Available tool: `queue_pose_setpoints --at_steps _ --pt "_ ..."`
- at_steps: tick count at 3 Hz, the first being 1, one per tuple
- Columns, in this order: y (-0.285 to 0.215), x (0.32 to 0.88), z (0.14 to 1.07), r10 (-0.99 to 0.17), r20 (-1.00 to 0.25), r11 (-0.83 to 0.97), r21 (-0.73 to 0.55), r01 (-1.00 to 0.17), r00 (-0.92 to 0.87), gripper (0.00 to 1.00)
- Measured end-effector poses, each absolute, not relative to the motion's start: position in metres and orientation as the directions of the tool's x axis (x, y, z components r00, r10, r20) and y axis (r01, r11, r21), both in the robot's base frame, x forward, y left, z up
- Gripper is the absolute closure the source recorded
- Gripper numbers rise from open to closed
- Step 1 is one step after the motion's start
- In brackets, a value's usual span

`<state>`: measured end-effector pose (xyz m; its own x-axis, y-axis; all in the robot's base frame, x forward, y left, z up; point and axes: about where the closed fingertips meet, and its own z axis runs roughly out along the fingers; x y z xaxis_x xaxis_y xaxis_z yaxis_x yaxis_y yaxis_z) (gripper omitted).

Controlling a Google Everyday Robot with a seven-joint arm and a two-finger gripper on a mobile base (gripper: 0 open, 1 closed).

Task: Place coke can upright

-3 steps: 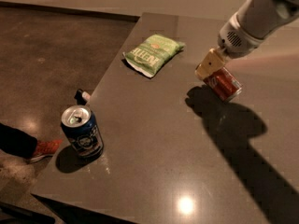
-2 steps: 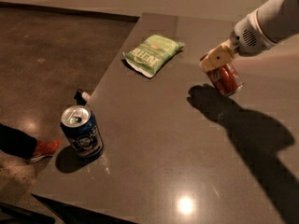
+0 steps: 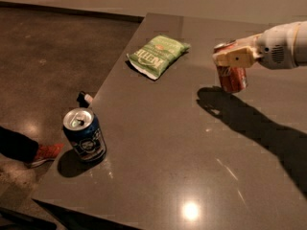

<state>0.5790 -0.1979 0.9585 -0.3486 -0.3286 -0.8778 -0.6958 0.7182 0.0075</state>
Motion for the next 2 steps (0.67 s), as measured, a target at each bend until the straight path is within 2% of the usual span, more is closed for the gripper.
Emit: queue_pose_setpoints --at_steps 2 --pt "-0.2133 0.5832 0.9658 -0.130 -0.988 0.697 -0.033 -0.716 -0.081 1.00"
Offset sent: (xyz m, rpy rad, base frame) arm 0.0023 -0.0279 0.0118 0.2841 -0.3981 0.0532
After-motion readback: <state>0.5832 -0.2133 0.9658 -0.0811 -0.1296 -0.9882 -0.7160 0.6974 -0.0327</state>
